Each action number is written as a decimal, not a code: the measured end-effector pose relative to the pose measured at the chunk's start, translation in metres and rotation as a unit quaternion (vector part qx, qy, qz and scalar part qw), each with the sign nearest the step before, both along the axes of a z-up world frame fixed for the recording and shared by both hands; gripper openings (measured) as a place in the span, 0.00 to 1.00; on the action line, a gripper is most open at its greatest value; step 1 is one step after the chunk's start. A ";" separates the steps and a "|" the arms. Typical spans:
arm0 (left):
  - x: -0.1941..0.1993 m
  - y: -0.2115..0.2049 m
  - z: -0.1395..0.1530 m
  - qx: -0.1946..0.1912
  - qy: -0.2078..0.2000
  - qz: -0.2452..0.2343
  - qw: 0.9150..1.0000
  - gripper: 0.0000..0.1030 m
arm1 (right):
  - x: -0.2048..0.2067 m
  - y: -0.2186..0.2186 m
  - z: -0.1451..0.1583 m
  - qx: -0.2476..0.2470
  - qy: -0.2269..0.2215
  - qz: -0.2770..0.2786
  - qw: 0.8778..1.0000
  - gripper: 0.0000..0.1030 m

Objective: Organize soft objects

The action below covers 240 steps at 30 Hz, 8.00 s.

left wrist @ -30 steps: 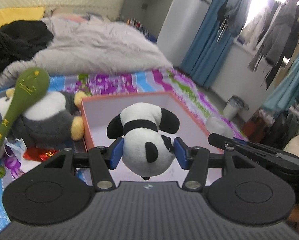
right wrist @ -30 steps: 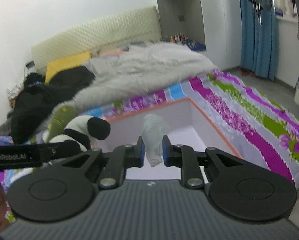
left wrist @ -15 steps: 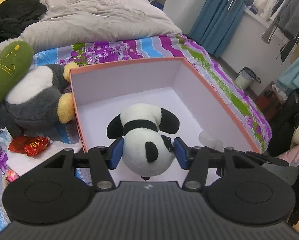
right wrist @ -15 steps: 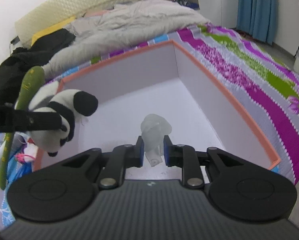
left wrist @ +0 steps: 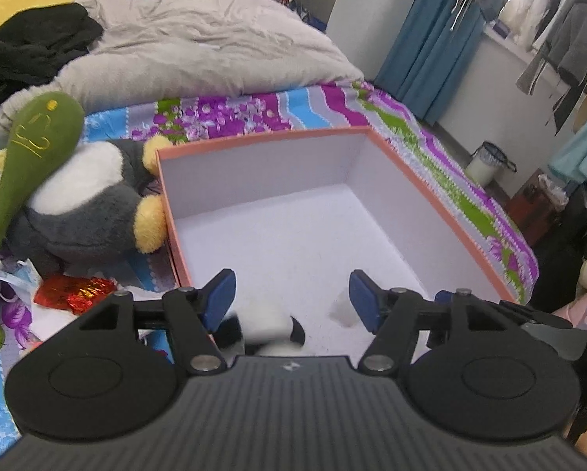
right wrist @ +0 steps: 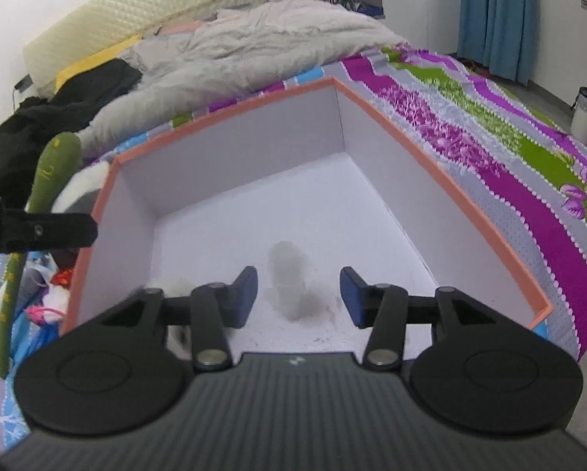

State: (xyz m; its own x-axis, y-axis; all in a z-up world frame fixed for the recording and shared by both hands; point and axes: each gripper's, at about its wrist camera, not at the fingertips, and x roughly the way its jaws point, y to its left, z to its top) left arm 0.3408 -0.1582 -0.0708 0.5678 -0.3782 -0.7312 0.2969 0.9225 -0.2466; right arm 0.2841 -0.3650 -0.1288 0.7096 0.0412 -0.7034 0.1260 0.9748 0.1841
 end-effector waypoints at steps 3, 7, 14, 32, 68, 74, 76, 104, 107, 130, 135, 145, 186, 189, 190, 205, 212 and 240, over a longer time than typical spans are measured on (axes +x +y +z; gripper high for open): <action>-0.012 0.008 0.016 -0.007 -0.019 0.001 1.000 0.67 | -0.007 0.003 0.016 0.006 -0.019 -0.001 1.000 0.48; -0.035 0.020 0.043 -0.008 -0.055 0.003 0.998 0.67 | -0.022 0.010 0.043 0.005 -0.056 -0.003 0.998 0.48; -0.082 0.052 0.088 -0.020 -0.107 0.008 0.994 0.67 | -0.056 0.026 0.093 0.012 -0.124 0.001 0.992 0.48; -0.214 0.150 0.118 -0.031 -0.157 0.040 0.986 0.67 | -0.155 0.105 0.131 0.022 -0.179 0.052 0.982 0.48; -0.249 0.239 -0.022 -0.032 -0.064 0.158 0.985 0.67 | -0.173 0.217 0.036 -0.047 -0.068 0.183 0.980 0.47; -0.227 0.249 -0.051 -0.047 -0.045 0.174 0.983 0.67 | -0.147 0.230 0.019 -0.064 -0.057 0.186 0.979 0.44; -0.218 0.256 -0.061 -0.057 -0.043 0.181 0.981 0.67 | -0.137 0.232 0.011 -0.056 -0.048 0.189 0.979 0.44; -0.061 0.306 -0.169 -0.145 0.046 0.199 0.968 0.52 | -0.049 0.298 -0.073 0.006 0.054 0.261 0.964 0.47; -0.058 0.309 -0.170 -0.152 0.046 0.196 0.968 0.53 | -0.049 0.305 -0.079 -0.004 0.062 0.276 0.959 0.33; -0.057 0.263 -0.172 -0.064 0.029 0.156 0.985 0.16 | -0.059 0.269 -0.063 -0.036 0.067 0.257 0.964 0.25; -0.066 0.272 -0.167 -0.072 0.032 0.179 0.981 0.07 | -0.064 0.269 -0.057 -0.040 0.057 0.261 0.963 0.25; -0.118 0.279 -0.151 -0.073 0.033 0.209 0.975 0.06 | -0.089 0.270 -0.049 -0.041 0.048 0.276 0.959 0.25; -0.199 0.246 -0.149 0.069 0.023 0.139 0.988 0.73 | -0.098 0.232 -0.057 0.020 0.040 0.129 0.991 0.11; -0.195 0.238 -0.154 0.098 0.012 0.131 0.986 0.73 | -0.101 0.232 -0.050 0.009 0.028 0.148 0.989 0.11; -0.193 0.237 -0.156 0.105 0.012 0.131 0.986 0.72 | -0.101 0.233 -0.049 0.006 0.026 0.153 0.988 0.11; -0.159 0.240 -0.134 0.067 0.022 0.171 0.983 0.10 | -0.090 0.225 -0.027 -0.001 0.035 0.196 0.980 0.11; -0.144 0.216 -0.079 0.036 0.060 0.147 0.987 0.10 | -0.079 0.212 0.007 0.014 0.037 0.225 0.974 0.11; -0.044 0.088 0.113 0.052 0.018 0.086 0.995 0.10 | -0.026 0.087 0.156 -0.003 -0.014 0.132 0.991 0.11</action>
State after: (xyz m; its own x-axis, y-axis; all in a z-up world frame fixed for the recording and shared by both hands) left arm 0.2970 -0.0699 0.0417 0.5901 -0.1999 -0.7822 0.1258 0.9798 -0.1554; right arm 0.2585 -0.2777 0.0275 0.6937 0.2240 -0.6846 -0.1380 0.9741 0.1789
